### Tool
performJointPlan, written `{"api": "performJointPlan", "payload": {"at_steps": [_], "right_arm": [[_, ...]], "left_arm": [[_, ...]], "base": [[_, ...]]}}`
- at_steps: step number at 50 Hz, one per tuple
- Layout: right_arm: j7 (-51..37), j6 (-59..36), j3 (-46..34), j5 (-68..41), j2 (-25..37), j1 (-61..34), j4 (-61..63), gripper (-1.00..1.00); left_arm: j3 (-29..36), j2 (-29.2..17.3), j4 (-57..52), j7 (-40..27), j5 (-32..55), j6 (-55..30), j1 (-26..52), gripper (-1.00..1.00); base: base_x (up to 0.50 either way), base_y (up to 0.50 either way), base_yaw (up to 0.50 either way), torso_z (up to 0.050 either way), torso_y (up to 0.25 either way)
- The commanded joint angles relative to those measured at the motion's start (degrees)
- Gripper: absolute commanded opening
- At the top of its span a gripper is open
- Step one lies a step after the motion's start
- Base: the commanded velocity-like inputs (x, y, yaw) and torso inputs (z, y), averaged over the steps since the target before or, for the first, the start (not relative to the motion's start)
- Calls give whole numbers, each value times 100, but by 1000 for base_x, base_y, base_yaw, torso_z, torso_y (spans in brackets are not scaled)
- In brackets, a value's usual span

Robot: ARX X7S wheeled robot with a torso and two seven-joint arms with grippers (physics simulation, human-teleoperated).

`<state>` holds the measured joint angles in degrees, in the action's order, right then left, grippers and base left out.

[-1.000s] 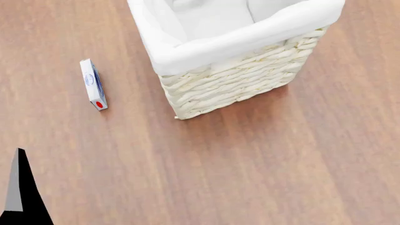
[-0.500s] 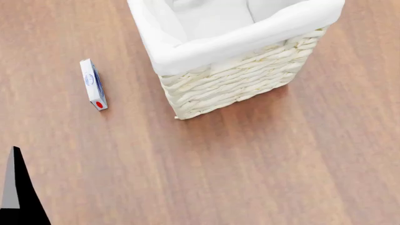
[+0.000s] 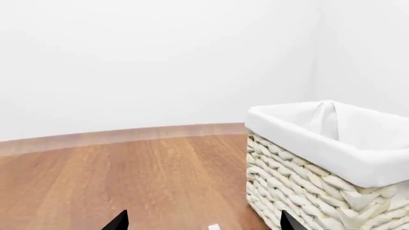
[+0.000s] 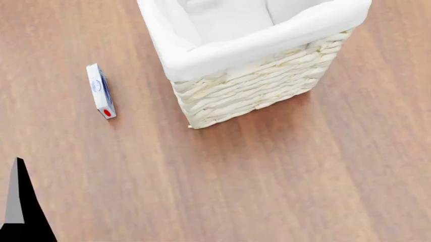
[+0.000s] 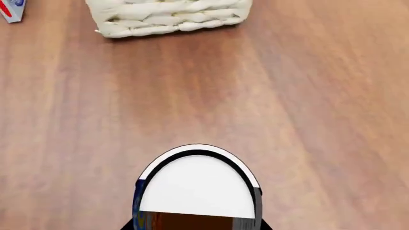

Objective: Pick up the alphabet soup and the cream cheese box, and put them in the basket.

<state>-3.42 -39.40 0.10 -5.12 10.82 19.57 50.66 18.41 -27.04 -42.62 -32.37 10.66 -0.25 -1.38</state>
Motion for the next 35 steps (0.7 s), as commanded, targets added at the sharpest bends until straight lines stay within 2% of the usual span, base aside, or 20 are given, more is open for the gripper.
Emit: {"api": "performJointPlan", "payload": {"at_steps": [1, 5, 9, 13, 15, 16, 19, 28, 35], "right_arm": [[-183, -487, -129, 468, 327, -382, 916, -100], [-250, -80, -214, 910, 405, -401, 930, -100], [296, 450, 66, 1410, -95, -411, 932, -100], [1269, 1490, 647, 1930, -1047, -514, 932, -100], [1165, 2144, 836, 1592, -1070, -550, 933, -100], [1194, 2862, 841, 1797, -1072, -524, 933, -100], [1110, 3643, 835, 2023, -1076, -568, 933, -100], [1196, 3768, 362, 2567, -1077, -1301, 933, -100], [1424, 2771, 170, 2319, -1078, -2649, 934, -100]], "left_arm": [[7, 0, 32, -6, 14, 20, 12, 100], [6, 5, 69, -11, 14, 38, 15, 100], [37, 11, 69, -11, 0, 34, 8, 100], [27, 7, 53, -13, 21, 9, 43, 100], [45, -1, 10, -10, 11, -12, 40, 100], [48, -4, 17, -8, 3, -23, 53, 100], [43, -10, -14, -19, 4, -43, 59, 100], [73, -4, 7, -22, -7, -57, 81, 100], [107, -8, 2, -4, -6, -83, 119, 100]], "base": [[0, 0, 0, 0, 0], [0, 0, 0, 0, 0], [0, 0, 0, 0, 0], [0, 0, 0, 0, 0], [0, 0, 0, 0, 0], [0, 0, 0, 0, 0], [0, 0, 1, 0, 0], [0, 0, 0, 0, 0], [0, 0, 0, 0, 0]]}}
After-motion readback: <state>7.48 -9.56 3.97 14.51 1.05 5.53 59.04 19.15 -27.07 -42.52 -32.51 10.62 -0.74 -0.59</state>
